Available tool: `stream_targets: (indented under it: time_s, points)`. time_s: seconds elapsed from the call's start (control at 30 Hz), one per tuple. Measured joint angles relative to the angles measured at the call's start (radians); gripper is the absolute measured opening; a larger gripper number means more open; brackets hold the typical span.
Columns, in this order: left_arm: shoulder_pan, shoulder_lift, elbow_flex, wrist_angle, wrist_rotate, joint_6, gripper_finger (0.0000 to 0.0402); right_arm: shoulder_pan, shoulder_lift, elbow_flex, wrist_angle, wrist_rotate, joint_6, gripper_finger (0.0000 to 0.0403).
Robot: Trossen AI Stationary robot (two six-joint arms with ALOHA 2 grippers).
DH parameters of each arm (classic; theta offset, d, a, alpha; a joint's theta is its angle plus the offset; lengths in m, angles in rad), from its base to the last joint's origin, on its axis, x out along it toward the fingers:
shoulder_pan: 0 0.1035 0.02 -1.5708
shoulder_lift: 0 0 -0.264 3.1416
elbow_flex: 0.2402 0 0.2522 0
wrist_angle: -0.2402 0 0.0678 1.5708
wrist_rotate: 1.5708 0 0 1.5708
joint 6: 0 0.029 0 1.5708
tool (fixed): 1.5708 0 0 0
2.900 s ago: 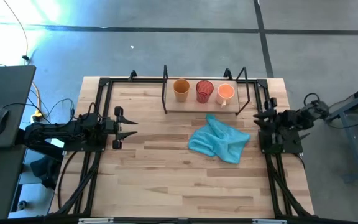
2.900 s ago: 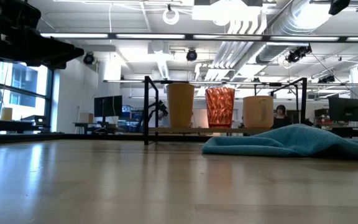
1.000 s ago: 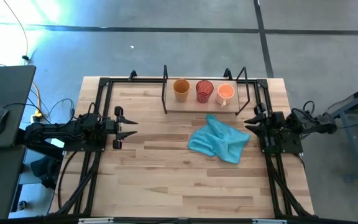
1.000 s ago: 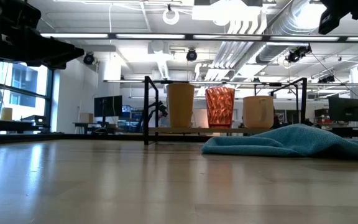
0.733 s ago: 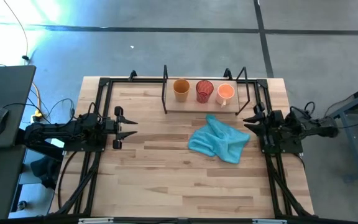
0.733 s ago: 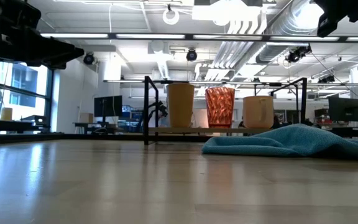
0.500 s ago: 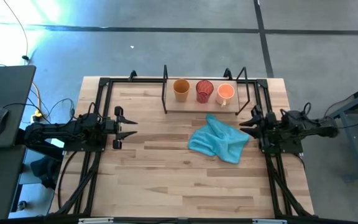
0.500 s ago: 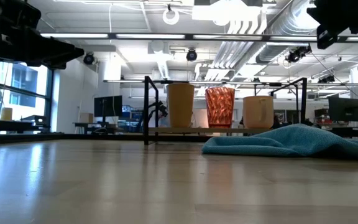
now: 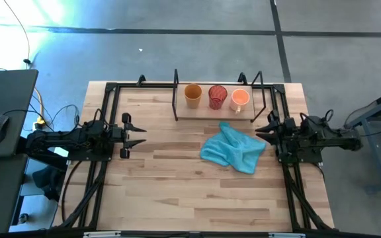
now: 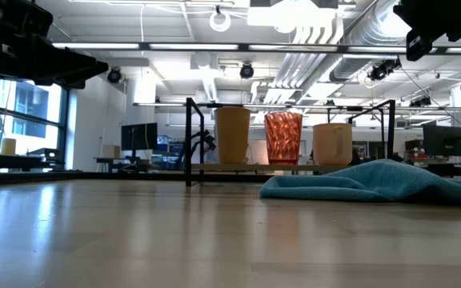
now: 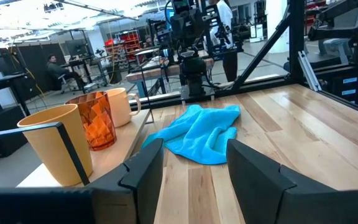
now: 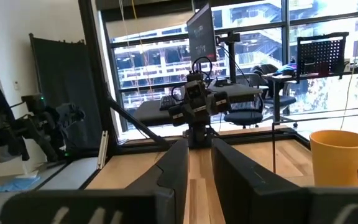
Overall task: Stack small to large cups/mugs on shelf
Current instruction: Return to Home Position
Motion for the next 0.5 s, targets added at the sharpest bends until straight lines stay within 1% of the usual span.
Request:
stream_targets:
  time_s: [0.23, 0.37, 0.5]
  points:
    - [0.0, 0.0, 0.0, 0.0, 0.0, 0.0, 0.0166, 0.0, 0.001, 0.0, -0.034, -0.006, 0.032, 0.0029]
    - [0.0, 0.0, 0.0, 0.0, 0.0, 0.0, 0.0166, 0.0, 0.001, -0.006, -0.048, 0.016, 0.034, 0.0026]
    - [0.0, 0.0, 0.0, 0.0, 0.0, 0.0, 0.0166, 0.0, 0.001, -0.053, 0.007, 0.055, 0.017, 0.0025]
